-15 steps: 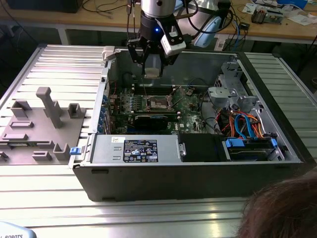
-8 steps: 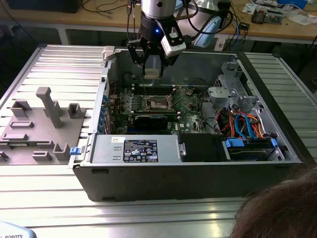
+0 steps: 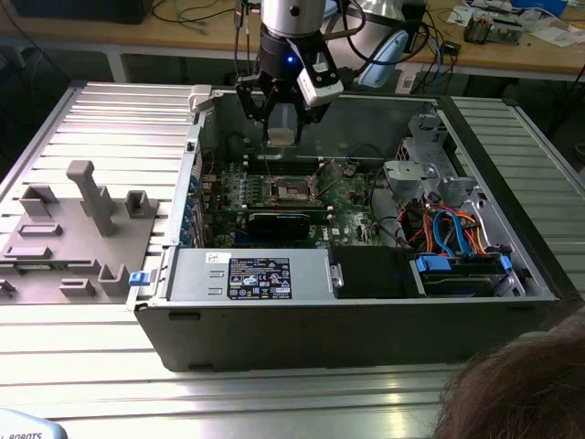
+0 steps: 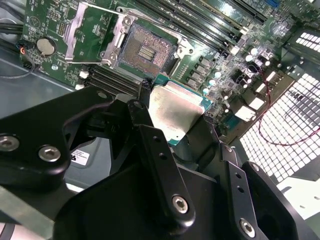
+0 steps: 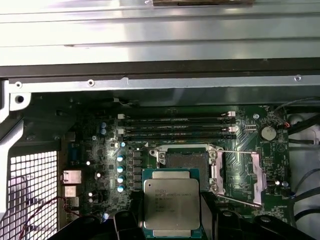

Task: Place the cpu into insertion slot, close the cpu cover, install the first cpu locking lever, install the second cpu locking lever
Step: 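Place the cpu into insertion slot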

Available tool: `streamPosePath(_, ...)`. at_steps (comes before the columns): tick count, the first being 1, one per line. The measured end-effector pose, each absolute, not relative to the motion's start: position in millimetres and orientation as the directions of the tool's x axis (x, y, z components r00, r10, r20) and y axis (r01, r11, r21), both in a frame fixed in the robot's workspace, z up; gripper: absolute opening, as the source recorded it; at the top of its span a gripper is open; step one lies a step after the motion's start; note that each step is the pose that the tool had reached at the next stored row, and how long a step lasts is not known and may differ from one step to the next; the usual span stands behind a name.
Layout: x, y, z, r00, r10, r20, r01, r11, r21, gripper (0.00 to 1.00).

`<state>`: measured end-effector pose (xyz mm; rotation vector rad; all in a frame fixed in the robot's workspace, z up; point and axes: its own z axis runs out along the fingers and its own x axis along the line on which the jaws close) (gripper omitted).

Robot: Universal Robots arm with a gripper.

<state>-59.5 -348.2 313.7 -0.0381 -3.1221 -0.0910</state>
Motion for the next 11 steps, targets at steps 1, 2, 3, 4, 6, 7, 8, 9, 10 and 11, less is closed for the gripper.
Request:
streamPosePath(1,-59.5,-348.2,313.4,-1.000,0.024,0.019,0.025,0.998,0.058,0.54)
streamPosePath(2,-59.4,-348.2,313.2,-1.000,0.024,0.019,0.025,0.998,0.058,0.54)
streamPosePath(3,-59.4,-348.2,313.0,-1.000,0.024,0.019,0.025,0.998,0.058,0.54)
streamPosePath(4,-59.4,-348.1,312.6,-1.000,0.024,0.019,0.025,0.998,0.058,0.54)
streamPosePath(6,-59.3,-348.2,310.4,-1.000,0.024,0.019,0.025,0.998,0.057,0.54)
streamPosePath(7,-59.3,-348.2,309.4,-1.000,0.024,0.019,0.025,0.998,0.057,0.54)
streamPosePath(8,-59.3,-348.2,309.1,-1.000,0.024,0.019,0.025,0.998,0.057,0.54)
streamPosePath(9,-59.3,-348.1,308.9,-1.000,0.024,0.019,0.025,0.998,0.057,0.54)
streamPosePath(10,-59.2,-348.2,308.7,-1.000,0.024,0.019,0.025,0.998,0.057,0.54)
streamPosePath(11,-59.3,-348.2,308.6,-1.000,0.024,0.019,0.025,0.998,0.057,0.54)
